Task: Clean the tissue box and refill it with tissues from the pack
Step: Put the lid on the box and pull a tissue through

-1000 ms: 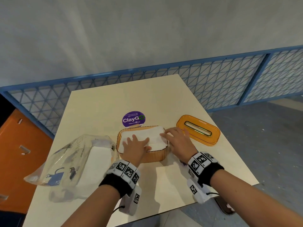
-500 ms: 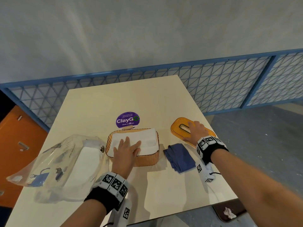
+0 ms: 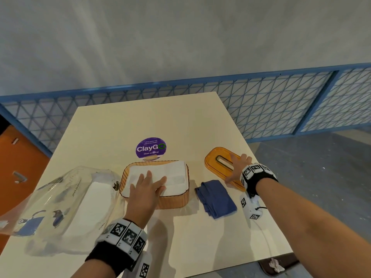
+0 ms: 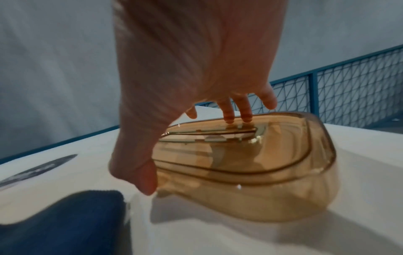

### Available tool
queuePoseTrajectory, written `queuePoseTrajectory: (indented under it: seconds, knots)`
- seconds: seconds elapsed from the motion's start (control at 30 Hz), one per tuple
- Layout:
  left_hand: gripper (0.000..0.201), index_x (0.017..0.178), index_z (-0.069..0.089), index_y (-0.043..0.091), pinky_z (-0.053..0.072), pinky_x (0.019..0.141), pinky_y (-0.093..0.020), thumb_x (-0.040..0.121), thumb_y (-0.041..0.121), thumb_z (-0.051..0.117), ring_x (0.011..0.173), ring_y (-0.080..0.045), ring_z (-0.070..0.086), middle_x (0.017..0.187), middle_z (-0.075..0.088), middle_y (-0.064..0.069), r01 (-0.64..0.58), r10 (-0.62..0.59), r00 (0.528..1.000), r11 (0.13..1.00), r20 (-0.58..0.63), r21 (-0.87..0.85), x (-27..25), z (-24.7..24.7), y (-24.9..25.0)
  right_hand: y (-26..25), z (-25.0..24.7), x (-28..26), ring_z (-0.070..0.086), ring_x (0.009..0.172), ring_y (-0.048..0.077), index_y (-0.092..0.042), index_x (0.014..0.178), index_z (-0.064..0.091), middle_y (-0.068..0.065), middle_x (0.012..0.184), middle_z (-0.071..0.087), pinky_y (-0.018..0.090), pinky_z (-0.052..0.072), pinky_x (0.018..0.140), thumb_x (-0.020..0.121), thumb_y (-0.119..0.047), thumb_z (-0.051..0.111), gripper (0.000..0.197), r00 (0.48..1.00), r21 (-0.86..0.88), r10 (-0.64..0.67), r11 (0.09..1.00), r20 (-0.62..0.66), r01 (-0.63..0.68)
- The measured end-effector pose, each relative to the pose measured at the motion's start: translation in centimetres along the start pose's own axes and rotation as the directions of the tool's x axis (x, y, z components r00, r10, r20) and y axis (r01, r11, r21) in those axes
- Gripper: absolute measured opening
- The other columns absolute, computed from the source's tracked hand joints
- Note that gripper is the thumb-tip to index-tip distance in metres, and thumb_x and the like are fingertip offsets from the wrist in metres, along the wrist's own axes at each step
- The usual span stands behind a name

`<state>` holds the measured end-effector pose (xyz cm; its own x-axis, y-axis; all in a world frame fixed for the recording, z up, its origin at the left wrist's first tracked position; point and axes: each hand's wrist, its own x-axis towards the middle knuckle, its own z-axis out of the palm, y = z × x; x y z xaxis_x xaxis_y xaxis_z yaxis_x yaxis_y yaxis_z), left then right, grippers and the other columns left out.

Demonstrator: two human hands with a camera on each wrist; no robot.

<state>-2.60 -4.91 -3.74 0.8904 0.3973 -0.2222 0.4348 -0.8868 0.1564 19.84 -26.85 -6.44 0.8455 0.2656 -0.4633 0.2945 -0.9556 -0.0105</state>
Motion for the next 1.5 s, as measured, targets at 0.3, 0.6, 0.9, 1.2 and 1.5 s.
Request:
queuePoseTrajectory:
  seconds: [0.3, 0.6, 0.9, 1.2, 1.5]
  knots:
    - [0.083, 0.138, 0.043, 0.036, 0.038, 0.101, -0.05, 0.081, 0.061, -0.012, 0.138, -0.034, 0.033, 0.149, 0.035, -0.013, -0.073, 0.075, 0.996, 0.996, -0.04, 0.052, -0.5, -0.6, -0.3, -9.3, -5.7, -6.6, 0.023, 0.132, 0.033, -0.034, 0.146, -0.001, 0.01, 0.145, 0.021, 0.053, 0.031, 0.108, 0.063, -0.042, 0.079, 0.115, 0.858, 0.275, -0.506, 0.815, -0.095, 0.511]
    - [0.022, 0.104, 0.071, 0.021, 0.037, 0.097, -0.06, 0.086, 0.029, 0.06, 0.118, -0.034, 0.057, 0.118, 0.066, -0.011, -0.044, 0.022, 0.97, 0.995, -0.243, -0.086, -2.3, -0.9, -2.7, -15.4, -3.6, -9.4, 0.028, 0.129, 0.032, -0.034, 0.147, -0.002, 0.011, 0.141, 0.026, 0.05, 0.031, 0.106, 0.061, -0.047, 0.076, 0.116, 0.782, -0.024, -0.622, 0.783, -0.049, 0.621]
    - [0.026, 0.11, 0.061, 0.002, 0.039, 0.08, -0.021, 0.098, 0.007, 0.039, 0.098, -0.024, 0.06, 0.102, 0.061, -0.005, -0.057, -0.28, 0.891, 0.711, -0.357, -0.701, -3.9, -0.5, -5.3, -16.7, -3.0, -9.6, 0.024, 0.133, 0.032, -0.033, 0.147, -0.004, 0.011, 0.144, 0.023, 0.057, 0.024, 0.109, 0.059, -0.053, 0.077, 0.121, 0.786, -0.106, -0.618, 0.782, -0.009, 0.614]
    - [0.027, 0.12, 0.055, 0.004, 0.043, 0.082, -0.022, 0.097, 0.011, 0.044, 0.104, -0.019, 0.056, 0.113, 0.053, -0.005, -0.052, -0.325, 0.891, 0.622, -0.318, -0.781, -3.6, -0.1, -5.4, -17.0, -2.4, -10.3, 0.024, 0.134, 0.031, -0.034, 0.147, -0.005, 0.01, 0.146, 0.023, 0.056, 0.022, 0.111, 0.06, -0.052, 0.077, 0.121, 0.762, -0.184, -0.647, 0.745, 0.039, 0.641]
    - [0.024, 0.116, 0.058, 0.014, 0.049, 0.088, -0.033, 0.095, 0.019, 0.048, 0.115, -0.024, 0.051, 0.133, 0.042, -0.008, -0.066, -0.13, 0.926, 0.869, -0.355, -0.491, -2.8, -0.7, -5.4, -15.9, -2.5, -10.5, 0.007, 0.144, 0.027, -0.032, 0.148, -0.004, 0.005, 0.156, 0.009, 0.057, 0.008, 0.116, 0.066, -0.052, 0.076, 0.116, 0.76, -0.094, -0.646, 0.754, 0.07, 0.65]
